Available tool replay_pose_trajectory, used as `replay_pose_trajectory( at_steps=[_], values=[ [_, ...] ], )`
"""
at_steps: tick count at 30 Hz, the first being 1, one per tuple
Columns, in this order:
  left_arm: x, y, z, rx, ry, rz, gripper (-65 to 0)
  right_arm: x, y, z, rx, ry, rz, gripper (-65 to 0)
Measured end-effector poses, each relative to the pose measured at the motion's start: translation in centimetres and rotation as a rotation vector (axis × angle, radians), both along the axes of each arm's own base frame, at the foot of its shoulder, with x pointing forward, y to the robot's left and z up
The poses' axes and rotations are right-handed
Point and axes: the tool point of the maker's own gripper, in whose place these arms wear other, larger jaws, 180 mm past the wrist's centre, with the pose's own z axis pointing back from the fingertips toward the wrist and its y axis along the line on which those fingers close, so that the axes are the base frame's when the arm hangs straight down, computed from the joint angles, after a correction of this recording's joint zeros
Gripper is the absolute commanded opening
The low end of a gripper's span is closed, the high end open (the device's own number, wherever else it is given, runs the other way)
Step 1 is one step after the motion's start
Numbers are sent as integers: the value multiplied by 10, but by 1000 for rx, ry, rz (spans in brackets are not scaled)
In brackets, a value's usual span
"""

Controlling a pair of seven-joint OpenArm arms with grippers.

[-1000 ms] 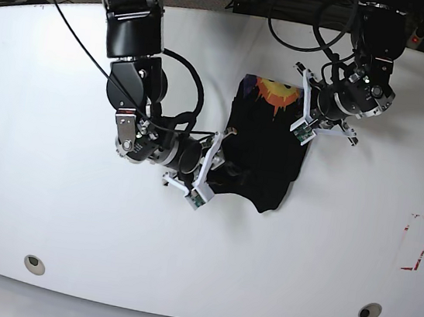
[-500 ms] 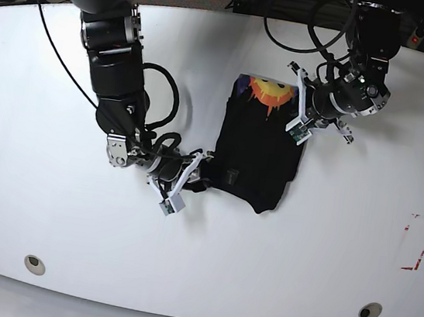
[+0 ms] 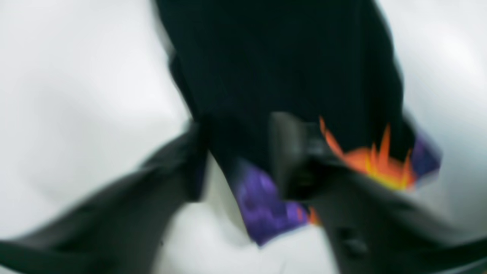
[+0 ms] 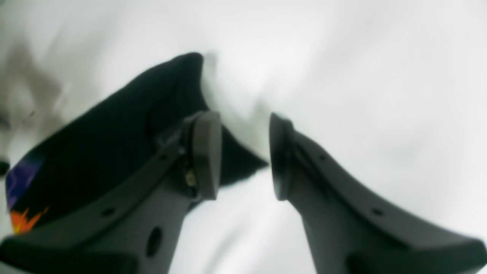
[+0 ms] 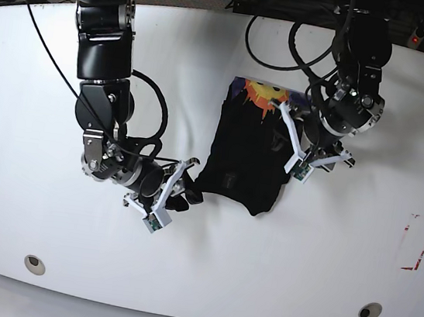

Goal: Fold the T-shirt properly
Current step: 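Carry the folded shirt with the left gripper to the table edge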

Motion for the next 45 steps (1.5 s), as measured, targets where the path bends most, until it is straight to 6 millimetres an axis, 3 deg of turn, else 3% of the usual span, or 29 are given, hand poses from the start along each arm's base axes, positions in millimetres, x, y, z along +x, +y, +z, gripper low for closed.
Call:
replay_pose_trajectory(
  at_steps=[5, 8, 12, 18, 22, 25, 28, 29, 34, 45],
  values=[
    [24, -24, 15, -82, -27, 85, -229, -4, -29, 4, -18, 3, -67, -447],
    [28, -45, 5, -136, 11, 112, -200, -6, -43, 7, -29, -8, -98, -447],
    [33, -56, -13, -204, 19, 175, -185, -17, -49, -3, -37, 14, -98, -447],
    [25, -55, -68, -210, 102, 223, -185, -25, -69, -13, -27, 44, -157, -447],
    [26, -43, -80, -209, 61, 228, -185, -29, -78, -13, -27, 37, -180, -447],
    [16, -29, -89, -194, 81, 208, -185, -31, -77, -5, -37, 10, -175, -447],
    [10, 6, -93, -154, 72, 240, -185, -32, -73, 7, -27, -32, -165, -447],
    [8, 27, -94, -133, 64, 273, -185, -32, -73, 10, -31, -42, -165, -447],
    [-5, 107, -93, -60, 57, 325, -185, -38, -73, 5, -37, -30, -165, -447],
    [-47, 314, -76, 196, 135, 510, -185, -59, -72, -8, -54, -4, -155, -447]
  ],
)
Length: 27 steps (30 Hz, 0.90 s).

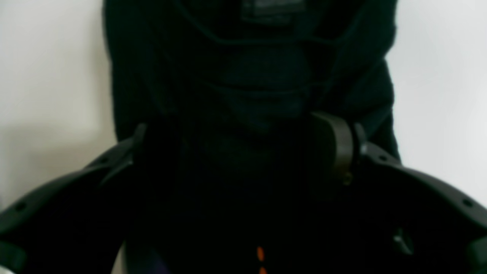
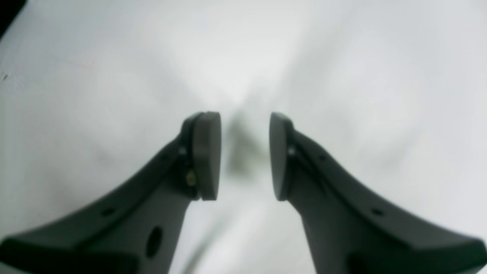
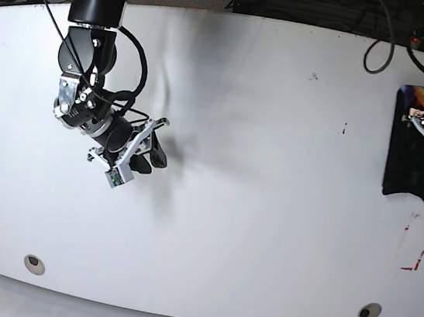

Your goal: Fold the T-shirt properly

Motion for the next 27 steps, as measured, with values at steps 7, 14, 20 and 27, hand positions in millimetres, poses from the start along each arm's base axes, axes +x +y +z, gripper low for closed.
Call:
replay_pose_trajectory(
  at_steps=[7, 14, 20, 27],
  values=[
    [-6, 73, 11, 85, 99, 14, -185, -9, 4, 11, -15, -40, 16, -447],
    [17, 72, 42, 117, 70, -101, -186, -16, 7, 7, -13, -31, 22, -447],
    [49, 31, 89, 194, -88, -208, -186, -11, -1, 7, -67, -58, 6, -447],
    [73, -63, 89, 83, -342, -185, -186, 2, -15, 11, -185, -255, -26, -447]
  ],
)
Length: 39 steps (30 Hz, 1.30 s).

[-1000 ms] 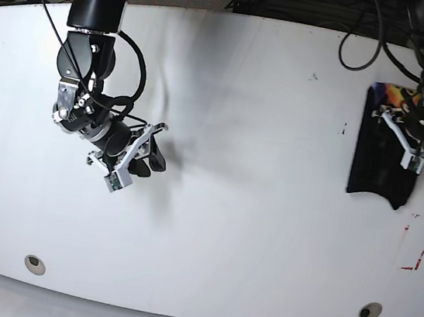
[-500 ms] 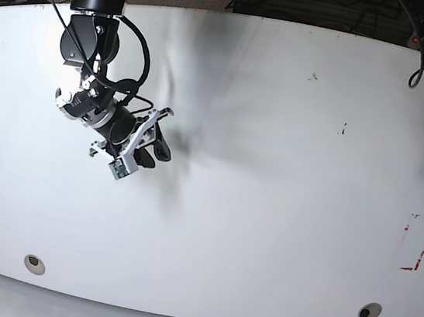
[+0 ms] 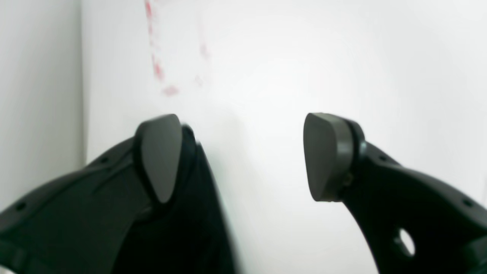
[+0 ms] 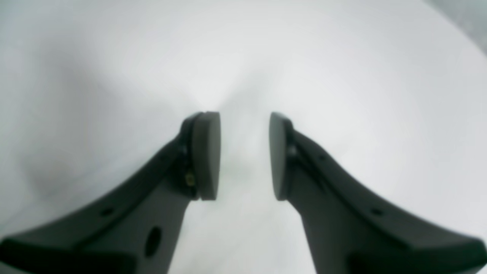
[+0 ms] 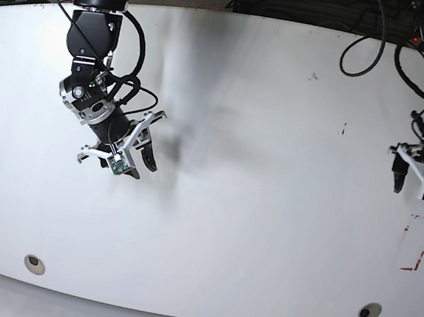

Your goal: Fold the T-shirt properly

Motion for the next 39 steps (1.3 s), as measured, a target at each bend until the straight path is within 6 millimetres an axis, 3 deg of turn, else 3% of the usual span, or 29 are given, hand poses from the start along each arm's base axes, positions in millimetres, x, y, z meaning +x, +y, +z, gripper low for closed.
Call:
replay_pose_trajectory(
  at_steps=[4, 7, 10, 19, 26, 30, 32, 35, 39],
  values=[
    [8, -48, -1, -3, -138, 15, -186, -8, -19, -6, 47, -66, -49, -447],
    [-2, -94, -19, -25, -167, -2, -186, -16, -48, -15, 55, -80, -116, -447],
    [-23, -132, -36, -90, -149, 4, -186, -35, -67, -26, 77, -84, -165, -447],
    [-104, -193, -71, -230, -25, 22, -236, -110, -89, -61, 202, 66, -225, -447],
    [-173, -204, -88, -251, 68, 0, -236, -171, -87, -76, 256, 171, -265, -447],
    [-215, -213, -87, -299, 138, 14, -240, -216, -101, -83, 269, 238, -346, -447],
    [-238, -219, -86, -344, 185, 26, -242, -241, -97, -88, 267, 295, -344, -449],
    [-270, -216, -89, -346, 259, 31, -242, -265, -91, -84, 304, 329, -349, -449],
    [-309, -210, -93, -326, 353, 42, -242, -307, -100, -81, 311, 370, -405, -449]
  ],
)
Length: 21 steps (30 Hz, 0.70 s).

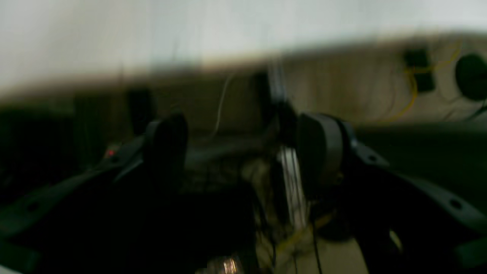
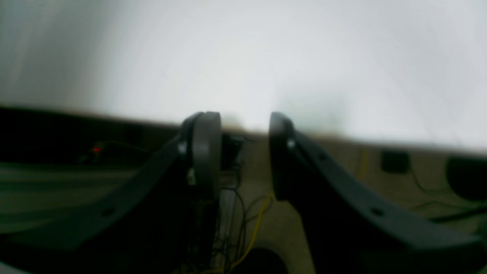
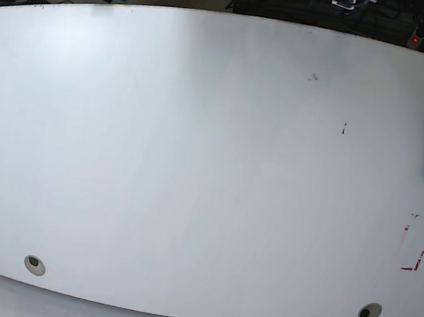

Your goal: Fold the T-shirt properly

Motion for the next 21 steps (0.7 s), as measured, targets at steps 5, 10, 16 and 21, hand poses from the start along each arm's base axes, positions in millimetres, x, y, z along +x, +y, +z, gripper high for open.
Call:
replay_pose_trajectory(
  at_steps=[5, 10, 16, 21],
  values=[
    [-36, -3, -9, -11, 89, -3, -242, -51, 5, -11, 33, 101, -30, -449],
    [-81, 8, -43, 21, 229, -10, -239, -95, 8, -41, 66, 237, -82, -449],
    [-110, 18, -96, 46, 354, -11, -239, -109, -4, -86, 53, 331, -132, -449],
    [-113, 29, -142, 69, 431, 2, -239, -101, -3, -132, 31, 402, -106, -449]
  ],
)
